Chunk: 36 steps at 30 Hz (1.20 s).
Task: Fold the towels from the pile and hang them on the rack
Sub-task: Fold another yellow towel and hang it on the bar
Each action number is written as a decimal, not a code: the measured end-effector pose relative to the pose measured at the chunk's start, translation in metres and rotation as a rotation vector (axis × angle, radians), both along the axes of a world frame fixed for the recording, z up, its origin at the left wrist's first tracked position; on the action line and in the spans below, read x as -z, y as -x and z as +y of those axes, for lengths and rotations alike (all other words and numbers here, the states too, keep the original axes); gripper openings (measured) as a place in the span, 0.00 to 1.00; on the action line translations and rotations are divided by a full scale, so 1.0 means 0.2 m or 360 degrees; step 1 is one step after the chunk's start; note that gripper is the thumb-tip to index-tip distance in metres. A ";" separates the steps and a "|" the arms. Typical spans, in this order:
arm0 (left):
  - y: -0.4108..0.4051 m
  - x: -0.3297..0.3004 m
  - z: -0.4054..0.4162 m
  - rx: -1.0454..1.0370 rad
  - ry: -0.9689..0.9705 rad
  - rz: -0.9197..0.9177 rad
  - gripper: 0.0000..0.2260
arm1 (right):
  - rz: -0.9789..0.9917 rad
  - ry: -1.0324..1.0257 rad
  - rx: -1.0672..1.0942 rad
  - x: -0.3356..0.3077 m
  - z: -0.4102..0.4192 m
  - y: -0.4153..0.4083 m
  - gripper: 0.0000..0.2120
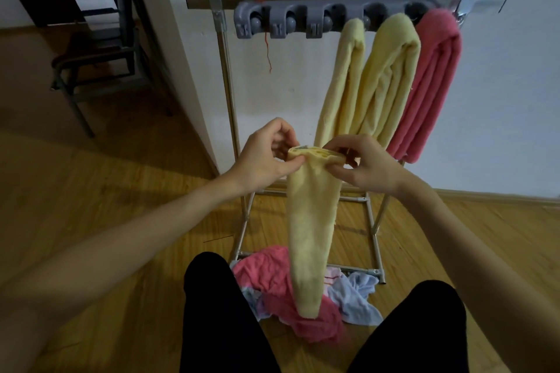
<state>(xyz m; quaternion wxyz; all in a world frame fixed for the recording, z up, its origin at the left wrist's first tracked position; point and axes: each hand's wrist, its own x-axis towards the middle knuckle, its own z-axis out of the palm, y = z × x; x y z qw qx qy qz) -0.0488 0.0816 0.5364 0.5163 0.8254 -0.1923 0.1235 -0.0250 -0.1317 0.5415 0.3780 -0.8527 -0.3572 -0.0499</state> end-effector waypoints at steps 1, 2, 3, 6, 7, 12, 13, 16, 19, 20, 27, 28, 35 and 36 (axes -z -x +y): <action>0.00 -0.01 -0.01 -0.0003 0.0016 -0.0001 0.14 | 0.0019 0.0015 -0.0040 -0.02 -0.01 0.00 0.06; 0.00 -0.02 -0.02 -0.0008 0.0027 -0.0004 0.14 | 0.0033 0.0031 -0.0070 -0.04 -0.02 0.00 0.06; 0.00 -0.02 -0.02 -0.0013 0.0034 -0.0012 0.14 | 0.0042 0.0047 -0.0087 -0.05 -0.02 0.00 0.07; 0.01 -0.04 -0.03 -0.0027 0.0033 -0.0028 0.14 | 0.0026 0.0086 -0.0113 -0.07 0.00 -0.01 0.08; 0.02 -0.05 -0.02 -0.0028 0.0040 -0.0031 0.14 | 0.0008 0.0081 -0.0120 -0.07 0.01 -0.02 0.07; 0.06 -0.08 0.04 -0.0056 0.0183 -0.0048 0.15 | -0.0080 -0.0035 -0.0108 -0.08 0.09 -0.06 0.04; 0.07 -0.08 0.06 -0.0067 0.0223 -0.0034 0.16 | -0.0064 -0.0069 -0.0110 -0.09 0.11 -0.05 0.04; 0.09 0.04 0.14 -0.0085 0.0211 0.0106 0.22 | -0.0006 -0.0152 -0.0138 -0.10 0.17 -0.05 0.06; 0.11 0.30 0.20 -0.0078 0.0118 0.0469 0.25 | 0.0000 -0.0203 -0.0141 -0.12 0.20 -0.06 0.08; 0.11 0.40 0.21 -0.0071 0.0070 0.0597 0.24 | -0.0009 -0.0212 -0.0139 -0.12 0.21 -0.07 0.08; 0.00 0.75 0.19 -0.0066 -0.0025 0.0891 0.13 | -0.0110 -0.0267 -0.0046 -0.15 0.17 -0.08 0.06; -0.03 0.77 0.18 -0.0074 -0.0061 0.0918 0.13 | -0.0117 -0.0302 -0.0015 -0.15 0.15 -0.08 0.05; -0.15 0.77 0.11 -0.0281 0.0049 0.0747 0.03 | -0.0146 -0.0677 0.0681 0.01 -0.11 -0.05 0.12; -0.16 0.75 0.12 -0.0354 0.0052 0.0658 0.05 | -0.0112 -0.0715 0.0810 0.06 -0.15 -0.06 0.12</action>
